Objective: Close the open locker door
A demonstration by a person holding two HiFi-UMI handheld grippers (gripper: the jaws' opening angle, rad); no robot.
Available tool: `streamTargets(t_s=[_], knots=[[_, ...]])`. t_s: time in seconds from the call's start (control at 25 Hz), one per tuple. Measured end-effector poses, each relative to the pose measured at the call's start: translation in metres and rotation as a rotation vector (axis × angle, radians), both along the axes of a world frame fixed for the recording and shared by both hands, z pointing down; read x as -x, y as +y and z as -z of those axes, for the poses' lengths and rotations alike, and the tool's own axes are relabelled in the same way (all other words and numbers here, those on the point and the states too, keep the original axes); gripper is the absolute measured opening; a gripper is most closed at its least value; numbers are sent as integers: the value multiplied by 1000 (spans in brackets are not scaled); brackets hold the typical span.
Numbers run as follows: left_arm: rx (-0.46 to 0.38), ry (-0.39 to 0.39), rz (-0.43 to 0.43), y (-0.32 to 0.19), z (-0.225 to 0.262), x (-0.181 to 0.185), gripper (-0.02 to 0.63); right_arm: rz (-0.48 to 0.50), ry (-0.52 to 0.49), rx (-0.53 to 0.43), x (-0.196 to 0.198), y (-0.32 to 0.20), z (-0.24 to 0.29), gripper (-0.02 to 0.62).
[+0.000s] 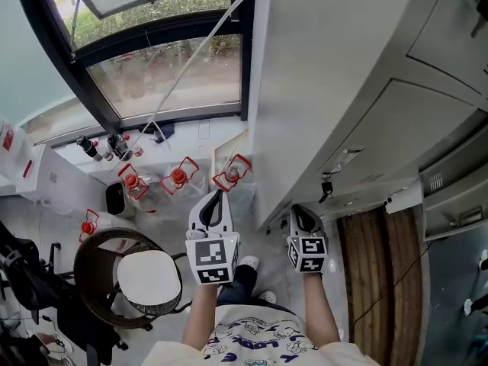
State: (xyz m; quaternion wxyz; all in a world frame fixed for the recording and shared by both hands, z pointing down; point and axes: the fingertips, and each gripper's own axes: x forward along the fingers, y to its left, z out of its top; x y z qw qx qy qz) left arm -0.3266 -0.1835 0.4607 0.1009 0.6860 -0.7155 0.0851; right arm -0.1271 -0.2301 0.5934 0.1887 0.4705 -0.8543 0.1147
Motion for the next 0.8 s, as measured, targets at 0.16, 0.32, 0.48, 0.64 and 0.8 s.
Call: streamTargets(t_s=[0.16, 0.32, 0.48, 0.64, 0.8], knots=[[1, -1, 4, -5, 2, 1, 3, 5, 0, 0, 2, -4, 1, 17], [0, -1, 0, -9, 2, -1, 3, 7, -3, -2, 4, -9, 1, 17], [1, -5, 1, -12, 2, -1, 3, 11, -4, -4, 4, -11, 1, 12], [-1, -3, -2, -17, 1, -2, 3, 13, -3, -6, 4, -12, 1, 12], [-3, -3, -10, -19, 2, -5, 3, 14, -2, -6, 3, -12, 1, 12]])
